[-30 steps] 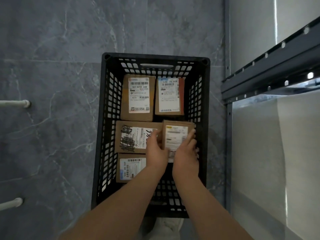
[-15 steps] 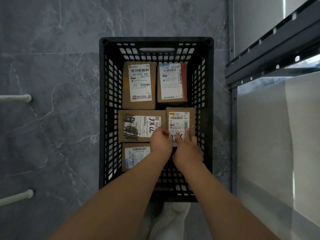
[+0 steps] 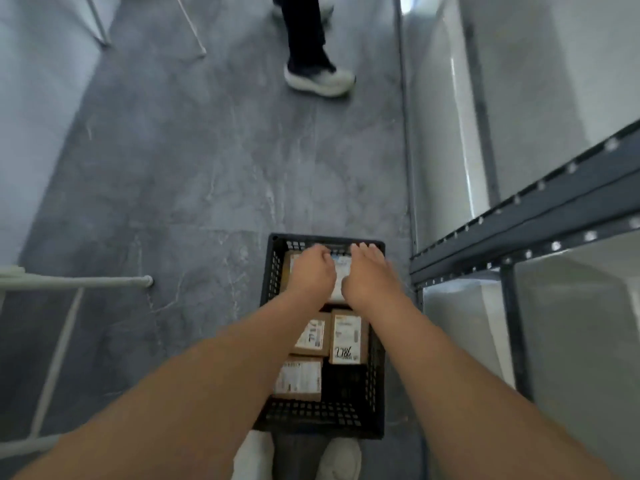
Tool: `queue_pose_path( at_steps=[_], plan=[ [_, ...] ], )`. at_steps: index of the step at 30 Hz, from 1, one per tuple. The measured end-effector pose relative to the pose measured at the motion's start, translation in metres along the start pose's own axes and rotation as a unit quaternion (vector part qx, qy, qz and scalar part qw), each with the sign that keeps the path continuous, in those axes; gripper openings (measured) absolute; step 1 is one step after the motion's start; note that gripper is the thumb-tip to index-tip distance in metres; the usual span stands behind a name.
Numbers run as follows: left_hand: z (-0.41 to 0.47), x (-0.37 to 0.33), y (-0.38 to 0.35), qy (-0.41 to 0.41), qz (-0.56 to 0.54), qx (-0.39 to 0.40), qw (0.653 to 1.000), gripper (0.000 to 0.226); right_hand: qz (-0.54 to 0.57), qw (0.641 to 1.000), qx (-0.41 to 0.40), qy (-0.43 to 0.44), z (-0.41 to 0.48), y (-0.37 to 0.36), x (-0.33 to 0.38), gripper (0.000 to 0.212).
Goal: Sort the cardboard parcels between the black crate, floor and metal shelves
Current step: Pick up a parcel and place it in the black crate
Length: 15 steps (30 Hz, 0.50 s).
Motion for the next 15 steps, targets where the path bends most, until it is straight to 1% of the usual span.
queue_pose_path(
  at_steps=[2,4,7,9,12,15],
  plan=[
    [-0.019,-0.057,0.042,-0.045,0.018,-0.014,0.999,0.036,-0.012,0.997,-0.072,0.011,-0.027,0.073,0.003,0.069],
    [-0.047,-0.115,0.086,-0.103,0.045,-0.050,0.992,0.039,-0.034,0.990,-0.137,0.014,-0.065,0.150,0.006,0.071],
    [-0.107,-0.208,0.149,-0.214,0.123,-0.133,0.960,0.047,-0.038,0.966,-0.254,0.007,-0.137,0.259,0.009,0.070],
    [-0.158,-0.267,0.184,-0.270,0.122,-0.183,0.938,0.052,-0.027,0.938,-0.346,-0.003,-0.194,0.321,0.011,0.070],
    [-0.239,-0.336,0.217,-0.329,0.103,-0.258,0.902,0.056,-0.037,0.885,-0.464,-0.016,-0.276,0.389,0.009,0.074],
    [-0.310,-0.395,0.234,-0.385,0.091,-0.278,0.875,0.059,-0.076,0.841,-0.534,-0.033,-0.347,0.447,0.006,0.074]
  ],
)
Point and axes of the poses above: each hand's wrist, its own z-axis towards the middle knuckle, its own y-axis out of the back of the hand, x = y × z, the point moved 3 cm from there along z, towards the middle knuckle, and after that the axes turned 13 degrees about -z, right-handed, at the moved point
